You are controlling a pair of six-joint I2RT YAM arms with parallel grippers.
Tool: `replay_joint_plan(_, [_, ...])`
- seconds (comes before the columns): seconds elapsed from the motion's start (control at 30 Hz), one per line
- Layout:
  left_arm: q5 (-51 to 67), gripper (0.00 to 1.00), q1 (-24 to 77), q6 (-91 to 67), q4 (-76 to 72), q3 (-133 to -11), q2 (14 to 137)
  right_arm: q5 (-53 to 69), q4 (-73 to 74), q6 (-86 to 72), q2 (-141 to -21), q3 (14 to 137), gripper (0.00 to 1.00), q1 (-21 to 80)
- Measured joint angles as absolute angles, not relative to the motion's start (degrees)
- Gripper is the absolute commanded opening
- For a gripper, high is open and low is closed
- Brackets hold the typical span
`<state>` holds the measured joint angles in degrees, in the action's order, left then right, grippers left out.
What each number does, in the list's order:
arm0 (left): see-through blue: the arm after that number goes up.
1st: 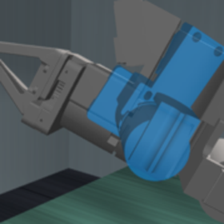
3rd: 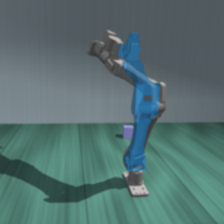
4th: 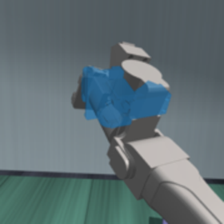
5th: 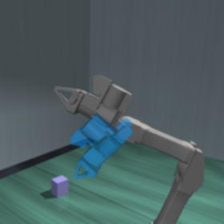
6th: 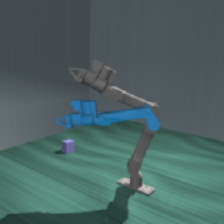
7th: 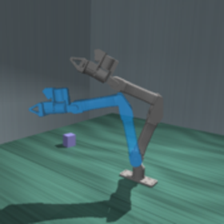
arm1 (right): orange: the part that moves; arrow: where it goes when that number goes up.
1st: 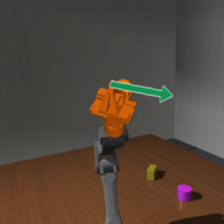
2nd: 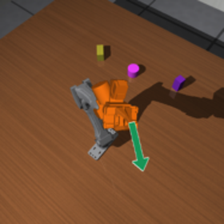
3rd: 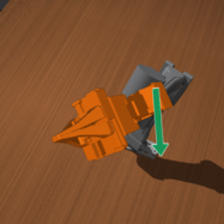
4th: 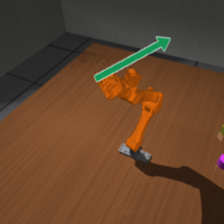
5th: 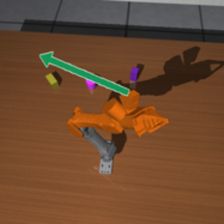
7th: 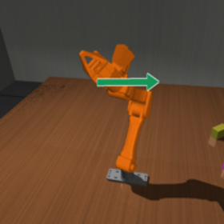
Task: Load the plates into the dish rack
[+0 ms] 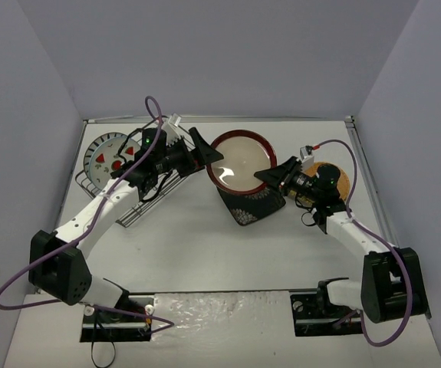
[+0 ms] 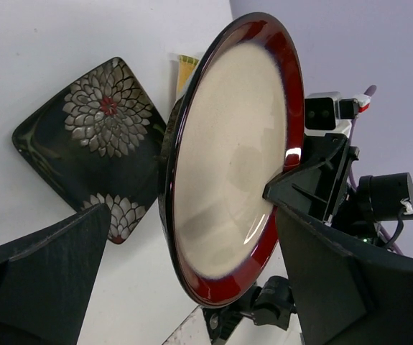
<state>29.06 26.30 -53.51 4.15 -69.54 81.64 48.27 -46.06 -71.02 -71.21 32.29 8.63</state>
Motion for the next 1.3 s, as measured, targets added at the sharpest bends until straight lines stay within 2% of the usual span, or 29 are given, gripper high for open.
replay_joint_plan(0.33, [33.0, 0.88, 26.3, -60.1, -3.4, -69.1, 82.9, 49.5, -54.4, -75.2, -74.0, 33.1, 0.0, 9.1])
replay_joint_plan(0.53, [34.8, 0.76, 26.3, -62.4, -6.5, -68.6, 83.4, 50.5, -56.7, -76.0, -75.0, 34.2, 0.0, 9.1])
replay_joint_plan(0.8, [36.2, 0.53, 26.3, -63.7, -8.6, -68.6, 83.8, 51.1, -57.7, -76.5, -76.0, 34.9, 0.0, 9.2])
replay_joint_plan(0.93, [36.5, 0.38, 26.3, -63.5, -8.9, -68.6, 83.9, 51.4, -57.9, -76.6, -76.2, 34.9, 0.0, 9.2])
replay_joint_plan(1.07, [36.3, 0.16, 26.2, -62.3, -8.3, -68.6, 84.2, 51.4, -58.4, -76.8, -76.2, 34.9, 0.0, 9.1])
replay_joint_plan(1.13, [36.5, 0.0, 26.0, -62.1, -8.0, -68.6, 84.4, 51.4, -58.6, -76.9, -76.2, 35.0, 0.0, 9.1])
replay_joint_plan(1.17, [36.9, 0.0, 25.9, -62.1, -8.1, -68.6, 84.4, 51.4, -58.5, -77.1, -76.2, 35.0, 0.0, 9.0])
replay_joint_plan(1.27, [37.1, 0.0, 25.9, -61.9, -8.1, -68.6, 84.4, 51.5, -58.6, -77.1, -76.3, 35.0, 0.24, 9.0])
replay_joint_plan(1.3, [37.1, 0.0, 25.9, -61.7, -8.0, -68.6, 84.4, 51.5, -58.4, -77.0, -76.3, 35.0, 0.41, 9.1])
